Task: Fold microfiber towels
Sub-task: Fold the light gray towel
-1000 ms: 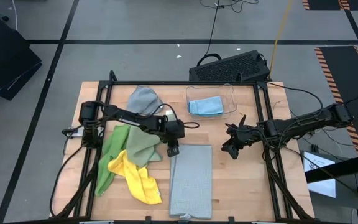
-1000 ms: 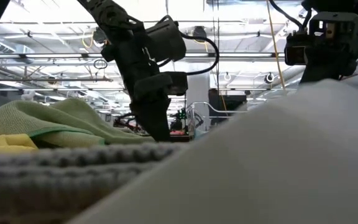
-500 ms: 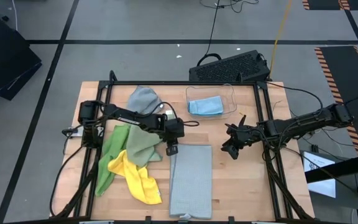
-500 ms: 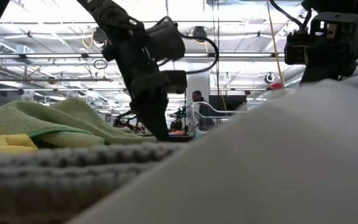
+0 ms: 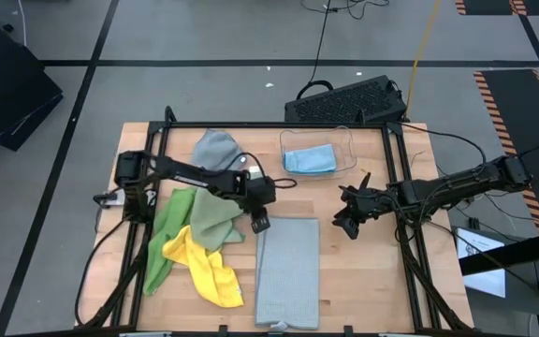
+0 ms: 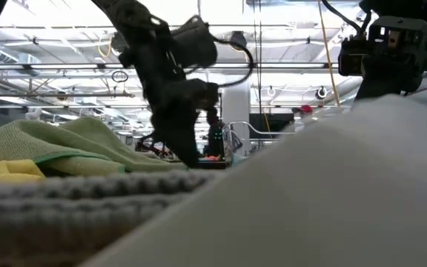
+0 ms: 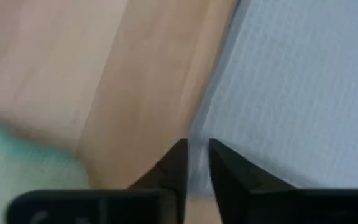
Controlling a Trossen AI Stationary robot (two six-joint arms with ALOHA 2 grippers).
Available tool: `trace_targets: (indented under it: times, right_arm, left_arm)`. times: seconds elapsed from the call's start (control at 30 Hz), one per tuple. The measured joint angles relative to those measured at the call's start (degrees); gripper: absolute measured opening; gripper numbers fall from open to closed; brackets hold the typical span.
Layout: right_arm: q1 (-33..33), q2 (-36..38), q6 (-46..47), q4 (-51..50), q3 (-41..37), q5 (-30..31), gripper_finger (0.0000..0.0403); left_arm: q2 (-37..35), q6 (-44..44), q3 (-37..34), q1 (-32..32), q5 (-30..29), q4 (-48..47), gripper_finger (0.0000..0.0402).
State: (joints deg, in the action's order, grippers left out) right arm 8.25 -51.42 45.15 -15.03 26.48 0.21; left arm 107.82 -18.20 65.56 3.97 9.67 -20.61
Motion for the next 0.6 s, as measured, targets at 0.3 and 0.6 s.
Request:
trace_targets:
  times: [0.3,0.6]
  right_arm:
    - [0.0,0.0,0.6,0.1,0.0,-0.2,0.0134]
    - [0.0,0.0,0.7,0.2,0.0,-0.2,0.0134]
  left_arm:
    - [4.0,3.1,0.4,-1.5,0.4,3.6,0.0138]
    - [3.6,5.0,0.3,-0.9,-1.3,3.6,0.0034]
